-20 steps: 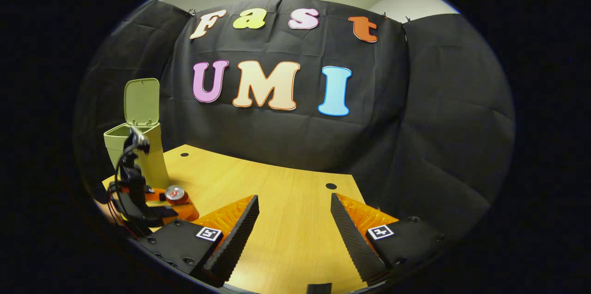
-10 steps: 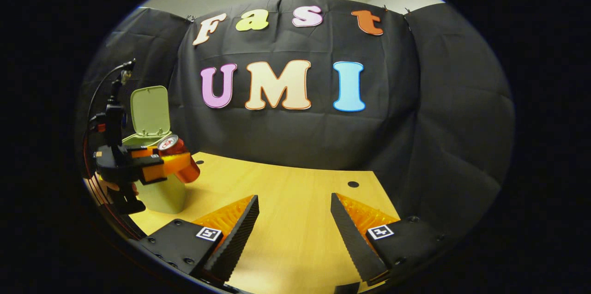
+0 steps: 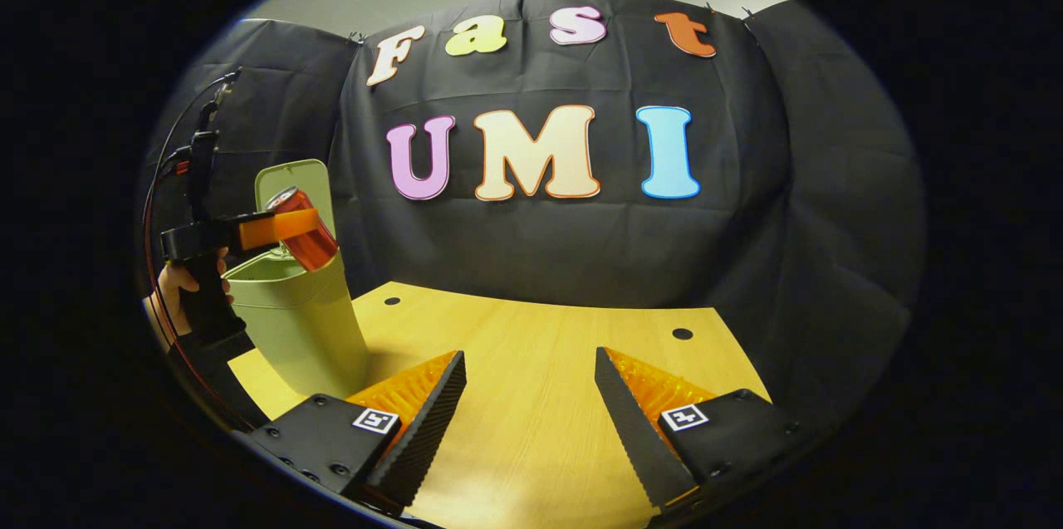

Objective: Press the lid of the desktop garbage bin to open it, pick up the crumpled paper on the desktop and throw it into the bin, then pick up the pop can on the desktop and drop it into the bin, and finally close the garbage bin lid.

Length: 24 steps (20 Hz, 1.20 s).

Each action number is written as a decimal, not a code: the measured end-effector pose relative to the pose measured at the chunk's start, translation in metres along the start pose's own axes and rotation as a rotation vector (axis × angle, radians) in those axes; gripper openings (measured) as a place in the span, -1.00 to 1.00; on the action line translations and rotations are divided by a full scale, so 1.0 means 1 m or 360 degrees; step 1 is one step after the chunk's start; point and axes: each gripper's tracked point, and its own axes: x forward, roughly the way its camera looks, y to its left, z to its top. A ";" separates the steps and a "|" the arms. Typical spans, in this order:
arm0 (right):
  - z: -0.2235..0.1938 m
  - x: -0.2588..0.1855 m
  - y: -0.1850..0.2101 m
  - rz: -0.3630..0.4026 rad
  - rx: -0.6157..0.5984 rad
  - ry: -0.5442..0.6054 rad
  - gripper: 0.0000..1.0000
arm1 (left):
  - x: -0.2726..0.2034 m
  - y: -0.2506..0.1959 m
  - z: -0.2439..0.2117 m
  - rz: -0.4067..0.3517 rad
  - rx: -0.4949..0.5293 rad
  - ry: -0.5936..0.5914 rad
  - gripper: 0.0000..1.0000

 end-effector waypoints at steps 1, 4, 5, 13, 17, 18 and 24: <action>0.001 0.003 0.002 0.0004 -0.0001 0.0004 0.97 | 0.000 0.014 0.001 0.0045 0.0013 -0.0008 0.52; 0.001 0.009 0.012 0.0023 0.0004 0.0014 0.97 | -0.004 0.053 0.000 0.0164 0.0017 -0.0002 0.52; 0.000 0.010 0.016 0.0029 0.0001 0.0018 0.97 | -0.005 0.064 -0.003 0.0204 0.0010 0.0009 0.52; 0.000 0.018 0.035 0.0057 -0.0012 0.0025 0.97 | -0.010 0.126 -0.008 0.0435 0.0026 0.0043 0.97; 0.004 0.015 0.033 0.0017 -0.0016 -0.0004 0.97 | 0.011 0.140 0.047 0.0453 0.0012 -0.0077 0.92; 0.006 0.014 0.031 -0.0001 -0.0018 -0.0015 0.97 | 0.016 0.146 0.061 0.0464 0.0014 -0.0111 0.94; 0.007 0.011 0.023 -0.0116 0.0032 -0.0038 0.99 | 0.059 0.175 0.135 0.0516 0.0032 -0.0229 0.92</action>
